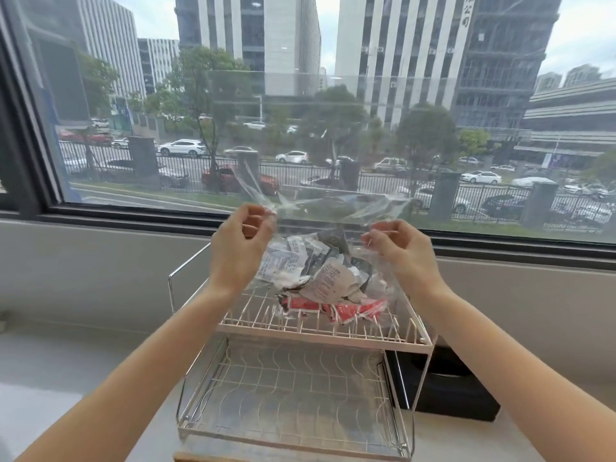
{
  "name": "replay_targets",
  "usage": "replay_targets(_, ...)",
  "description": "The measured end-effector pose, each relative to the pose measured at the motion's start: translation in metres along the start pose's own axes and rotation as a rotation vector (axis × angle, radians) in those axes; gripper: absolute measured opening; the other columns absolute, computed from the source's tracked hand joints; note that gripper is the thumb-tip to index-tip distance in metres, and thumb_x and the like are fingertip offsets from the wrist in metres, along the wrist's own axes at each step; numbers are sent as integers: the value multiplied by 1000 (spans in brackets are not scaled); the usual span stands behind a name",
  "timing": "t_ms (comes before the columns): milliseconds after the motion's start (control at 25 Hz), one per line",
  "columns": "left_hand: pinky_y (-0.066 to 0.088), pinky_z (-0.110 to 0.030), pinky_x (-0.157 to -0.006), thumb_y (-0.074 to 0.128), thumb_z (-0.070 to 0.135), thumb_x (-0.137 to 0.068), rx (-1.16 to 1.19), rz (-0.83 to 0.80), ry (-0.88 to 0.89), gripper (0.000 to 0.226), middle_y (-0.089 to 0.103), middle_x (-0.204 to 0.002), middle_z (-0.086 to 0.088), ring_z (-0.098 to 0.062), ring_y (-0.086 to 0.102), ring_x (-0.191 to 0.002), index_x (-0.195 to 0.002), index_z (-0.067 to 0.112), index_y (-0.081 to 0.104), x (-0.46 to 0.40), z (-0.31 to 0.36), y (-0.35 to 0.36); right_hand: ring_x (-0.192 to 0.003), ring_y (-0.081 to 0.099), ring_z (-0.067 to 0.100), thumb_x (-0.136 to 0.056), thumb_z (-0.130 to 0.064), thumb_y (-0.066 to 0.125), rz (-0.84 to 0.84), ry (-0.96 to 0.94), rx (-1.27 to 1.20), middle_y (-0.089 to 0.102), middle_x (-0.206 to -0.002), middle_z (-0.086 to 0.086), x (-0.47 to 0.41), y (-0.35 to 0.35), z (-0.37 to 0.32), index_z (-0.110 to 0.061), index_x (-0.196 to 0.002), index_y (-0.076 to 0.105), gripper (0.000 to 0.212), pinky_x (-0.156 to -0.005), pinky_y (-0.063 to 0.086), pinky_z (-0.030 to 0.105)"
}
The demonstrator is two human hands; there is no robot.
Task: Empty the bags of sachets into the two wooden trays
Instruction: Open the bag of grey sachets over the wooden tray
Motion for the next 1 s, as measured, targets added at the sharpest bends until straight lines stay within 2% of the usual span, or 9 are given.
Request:
replay_targets(120, 42, -5, -66, 53, 23, -87, -16, -10, 58, 7, 55, -96, 3, 3, 51, -80, -91, 17, 52, 27, 25, -12, -79, 63, 10, -88, -19, 56, -7, -23, -16, 66, -84, -1, 29, -18, -21, -16, -94, 59, 7, -69, 52, 16)
replay_targets(200, 45, -15, -70, 53, 26, -87, 97, -65, -29, 4, 60, -97, 2, -8, 58, -84, -86, 24, 50, 53, 23, -13, -79, 62, 11, -88, -21, 56, -9, -22, 4, 65, -86, 1, 58, -27, -22, -16, -92, 58, 8, -64, 50, 9)
replay_targets(320, 50, -34, -73, 51, 22, -87, 253, -119, -161, 9, 67, -93, -7, -22, 65, -83, -80, 27, 48, 104, 9, -7, -84, 62, 15, -89, -23, 53, -38, 62, 15, 65, -96, 6, 107, -34, 1, -18, -86, 54, 5, -68, 50, 11)
replay_targets(440, 48, -30, -75, 54, 17, -85, 350, -97, -295, 11, 65, -96, -16, -30, 63, -93, -81, 23, 47, 162, -18, -2, -91, 66, 21, -90, -16, 52, -44, 172, -42, 69, -101, 8, 153, -36, 38, -21, -84, 51, 8, -83, 53, 28)
replay_targets(520, 44, -24, -73, 54, 10, -84, 381, -54, -421, 17, 58, -89, -6, -25, 58, -88, -82, 23, 44, 200, -39, 1, -84, 67, 15, -87, -11, 55, -33, 254, -70, 71, -95, 8, 185, -37, 63, -19, -86, 51, 10, -84, 52, 29)
replay_targets(600, 42, -22, -71, 52, 6, -86, 413, -44, -546, 20, 50, -82, 0, -17, 52, -79, -94, 22, 42, 233, -57, 5, -72, 66, 3, -86, -11, 57, -33, 343, -76, 70, -84, 2, 215, -36, 87, -20, -92, 51, 12, -76, 51, 18)
replay_targets(720, 43, -26, -77, 54, 13, -86, 399, -86, -650, 29, 50, -76, 5, -9, 50, -70, -112, 22, 45, 264, -78, 2, -71, 64, 5, -88, -17, 55, -27, 465, -65, 65, -77, -2, 251, -41, 116, -21, -97, 58, 11, -67, 51, 16)
replay_targets(840, 36, -28, -76, 58, 23, -85, 375, -111, -690, 4, 43, -63, 8, -8, 40, -60, -82, 21, 59, 272, -88, -9, -76, 57, 15, -90, -17, 53, 49, 539, -69, 61, -75, 0, 271, -58, 132, -17, -87, 64, 11, -70, 46, 21)
replay_targets(1000, 41, -21, -70, 51, 19, -88, 378, -162, -642, 18, 55, -72, 8, -6, 52, -70, -74, 25, 60, 269, -80, -8, -77, 56, 17, -89, -16, 53, 84, 574, -86, 60, -76, 3, 274, -69, 138, -11, -87, 63, 12, -74, 48, 26)
Point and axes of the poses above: each hand's wrist, its own x-axis away from the middle knuckle, its own y-axis out of the palm, z = x × y, the point moved 6 cm from there along -x, towards the middle knuckle
